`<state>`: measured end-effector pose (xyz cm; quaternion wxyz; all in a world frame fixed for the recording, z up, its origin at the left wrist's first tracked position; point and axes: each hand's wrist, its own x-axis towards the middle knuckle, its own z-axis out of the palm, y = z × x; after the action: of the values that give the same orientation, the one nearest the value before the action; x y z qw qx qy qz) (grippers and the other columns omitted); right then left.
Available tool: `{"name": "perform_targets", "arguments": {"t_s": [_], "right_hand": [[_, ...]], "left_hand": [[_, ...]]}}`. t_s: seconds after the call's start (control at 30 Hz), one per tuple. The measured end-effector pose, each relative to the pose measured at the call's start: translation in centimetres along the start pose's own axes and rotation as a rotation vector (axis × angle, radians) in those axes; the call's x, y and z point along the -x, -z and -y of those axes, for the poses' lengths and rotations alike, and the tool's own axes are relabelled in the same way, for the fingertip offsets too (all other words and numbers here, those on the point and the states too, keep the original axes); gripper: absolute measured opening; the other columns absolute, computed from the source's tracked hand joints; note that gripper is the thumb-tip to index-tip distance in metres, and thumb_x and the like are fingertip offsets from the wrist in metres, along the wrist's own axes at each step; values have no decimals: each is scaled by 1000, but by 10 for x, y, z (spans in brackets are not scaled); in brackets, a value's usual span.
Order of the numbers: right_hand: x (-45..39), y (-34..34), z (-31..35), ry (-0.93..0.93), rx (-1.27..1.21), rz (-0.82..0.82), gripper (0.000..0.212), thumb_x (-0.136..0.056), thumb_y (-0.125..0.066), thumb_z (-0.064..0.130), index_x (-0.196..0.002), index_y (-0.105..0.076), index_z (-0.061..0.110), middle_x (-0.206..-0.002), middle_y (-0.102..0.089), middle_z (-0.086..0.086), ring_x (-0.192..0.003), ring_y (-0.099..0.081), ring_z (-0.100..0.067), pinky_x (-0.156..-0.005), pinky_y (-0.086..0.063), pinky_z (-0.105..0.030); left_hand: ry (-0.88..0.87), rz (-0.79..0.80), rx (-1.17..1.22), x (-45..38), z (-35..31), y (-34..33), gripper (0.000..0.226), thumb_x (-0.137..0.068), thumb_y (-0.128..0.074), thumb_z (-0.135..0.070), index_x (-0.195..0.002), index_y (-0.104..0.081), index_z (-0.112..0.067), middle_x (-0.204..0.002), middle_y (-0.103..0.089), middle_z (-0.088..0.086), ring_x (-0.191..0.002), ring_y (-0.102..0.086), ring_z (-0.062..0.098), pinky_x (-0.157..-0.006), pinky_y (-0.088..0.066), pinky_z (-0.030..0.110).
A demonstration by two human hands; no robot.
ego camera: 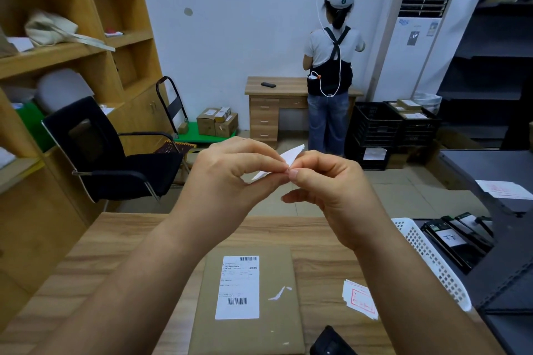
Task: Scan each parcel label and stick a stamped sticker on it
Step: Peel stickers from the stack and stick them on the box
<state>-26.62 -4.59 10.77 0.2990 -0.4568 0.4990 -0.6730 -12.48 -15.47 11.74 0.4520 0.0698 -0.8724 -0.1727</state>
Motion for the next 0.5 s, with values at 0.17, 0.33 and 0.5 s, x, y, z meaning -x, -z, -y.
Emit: {"name": "perform_targets", "arguments": {"t_s": [0.17, 0.33, 0.5], "right_hand": [[-1, -2, -2, 31, 45, -17, 9, -79, -64, 14, -77, -72, 12, -78, -68, 2, -76, -66, -14, -66, -54, -28], [-2, -2, -3, 23, 5, -14, 9, -79, -64, 14, -77, -72, 10, -80, -68, 2, -76, -64, -13, -64, -52, -25], [-2, -1, -4, 54, 28, -6, 10, -83, -65, 11, -77, -72, 13, -83, -67, 0, -78, -64, -15, -65, -53, -26]], "left_hand": [[-14, 10, -21, -1, 0, 2, 15, -81, -74, -29, -93, -79, -20, -94, -71, -11, -93, -66, 8, -79, -55, 38], [18, 6, 29, -1, -3, 5, 11, -80, -80, -23, -90, -78, -19, -93, -73, -11, -92, -68, 7, -80, -56, 33], [-7, 6, -35, -2, -4, 2, 10, -84, -75, -25, -90, -79, -19, -93, -72, -12, -92, -67, 4, -81, -55, 36]]}}
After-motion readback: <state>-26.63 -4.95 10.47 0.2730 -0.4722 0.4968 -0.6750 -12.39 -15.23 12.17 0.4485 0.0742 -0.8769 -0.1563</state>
